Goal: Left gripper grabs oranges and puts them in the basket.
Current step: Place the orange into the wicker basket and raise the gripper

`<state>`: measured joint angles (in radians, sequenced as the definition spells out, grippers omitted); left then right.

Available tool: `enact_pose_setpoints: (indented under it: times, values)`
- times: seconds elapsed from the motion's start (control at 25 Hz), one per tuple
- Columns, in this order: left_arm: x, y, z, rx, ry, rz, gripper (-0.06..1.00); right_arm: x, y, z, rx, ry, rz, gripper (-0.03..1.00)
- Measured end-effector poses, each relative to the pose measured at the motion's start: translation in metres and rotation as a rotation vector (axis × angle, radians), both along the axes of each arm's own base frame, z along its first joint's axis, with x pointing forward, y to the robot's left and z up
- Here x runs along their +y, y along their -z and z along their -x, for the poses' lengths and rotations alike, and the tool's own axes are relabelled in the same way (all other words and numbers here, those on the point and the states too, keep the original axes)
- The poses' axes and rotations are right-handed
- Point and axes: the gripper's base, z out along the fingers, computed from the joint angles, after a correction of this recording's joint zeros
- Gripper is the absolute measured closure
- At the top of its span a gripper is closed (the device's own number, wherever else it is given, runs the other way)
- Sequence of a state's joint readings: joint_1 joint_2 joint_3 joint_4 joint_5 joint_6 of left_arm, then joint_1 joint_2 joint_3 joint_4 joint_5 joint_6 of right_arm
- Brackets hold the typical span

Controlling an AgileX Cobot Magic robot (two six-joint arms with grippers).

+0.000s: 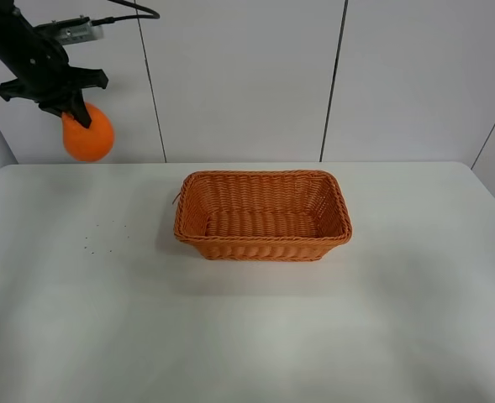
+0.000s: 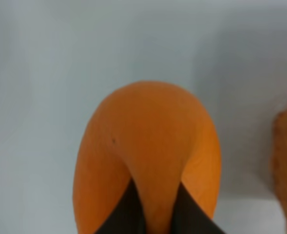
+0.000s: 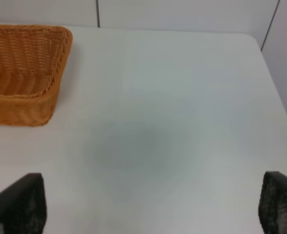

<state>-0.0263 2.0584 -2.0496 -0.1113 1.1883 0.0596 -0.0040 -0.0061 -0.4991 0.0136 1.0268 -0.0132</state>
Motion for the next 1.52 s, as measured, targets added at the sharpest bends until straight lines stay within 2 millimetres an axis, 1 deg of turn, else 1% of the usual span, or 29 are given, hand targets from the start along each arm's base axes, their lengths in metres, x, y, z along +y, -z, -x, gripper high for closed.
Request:
enact_pose_setpoints:
  times: [0.04, 0.08, 0.24, 0.4, 0.56, 0.64, 0.72, 0.8, 0.88, 0.92, 1.04, 1.08, 1.16, 1.2, 1.28, 1.36, 1.4, 1.52]
  values:
    - [-0.01, -0.001, 0.0, -0.002, 0.022, 0.0, 0.82, 0.0, 0.0, 0.0, 0.0, 0.0, 0.0, 0.27]
    - [-0.023, -0.001, 0.002, -0.002, 0.053, 0.0, 0.82, 0.0, 0.0, 0.0, 0.0, 0.0, 0.0, 0.27]
    - [-0.085, 0.0, 0.012, -0.004, 0.195, -0.012, 0.82, 0.0, 0.0, 0.0, 0.0, 0.0, 0.0, 0.27]
    - [-0.145, 0.006, 0.025, 0.001, 0.331, -0.013, 0.82, 0.0, 0.0, 0.0, 0.0, 0.0, 0.0, 0.27]
    - [-0.199, 0.031, 0.028, 0.026, 0.441, -0.019, 0.82, 0.0, 0.0, 0.0, 0.0, 0.0, 0.0, 0.27]
    - [-0.223, 0.049, 0.027, 0.041, 0.483, -0.025, 0.82, 0.0, 0.0, 0.0, 0.0, 0.0, 0.0, 0.27]
    - [-0.244, 0.065, 0.028, 0.051, 0.519, -0.029, 0.82, 0.0, 0.0, 0.0, 0.0, 0.0, 0.0, 0.27]
    - [-0.261, 0.084, 0.027, 0.053, 0.543, -0.03, 0.82, 0.0, 0.0, 0.0, 0.0, 0.0, 0.0, 0.27]
    - [-0.273, 0.101, 0.026, 0.047, 0.566, -0.029, 0.82, 0.0, 0.0, 0.0, 0.0, 0.0, 0.0, 0.27]
    - [-0.275, 0.109, 0.025, 0.049, 0.573, -0.03, 0.82, 0.0, 0.0, 0.0, 0.0, 0.0, 0.0, 0.27]
    - [-0.277, 0.125, 0.022, 0.061, 0.583, -0.043, 0.81, 0.0, 0.0, 0.0, 0.0, 0.0, 0.0, 0.27]
    - [-0.277, 0.128, 0.022, 0.066, 0.584, -0.049, 0.79, 0.0, 0.0, 0.0, 0.0, 0.0, 0.0, 0.27]
    - [-0.277, 0.13, 0.021, 0.068, 0.583, -0.054, 0.67, 0.0, 0.0, 0.0, 0.0, 0.0, 0.0, 0.27]
    - [-0.277, 0.131, 0.021, 0.069, 0.583, -0.054, 0.57, 0.0, 0.0, 0.0, 0.0, 0.0, 0.0, 0.27]
    - [-0.277, 0.131, 0.021, 0.069, 0.583, -0.052, 0.33, 0.0, 0.0, 0.0, 0.0, 0.0, 0.0, 0.27]
    - [-0.277, 0.131, 0.021, 0.069, 0.583, -0.052, 0.17, 0.0, 0.0, 0.0, 0.0, 0.0, 0.0, 0.27]
    - [-0.277, 0.131, 0.022, 0.072, 0.584, -0.053, 0.13, 0.0, 0.0, 0.0, 0.0, 0.0, 0.0, 0.27]
    - [-0.276, 0.131, 0.023, 0.084, 0.585, -0.056, 0.07, 0.0, 0.0, 0.0, 0.0, 0.0, 0.0, 0.27]
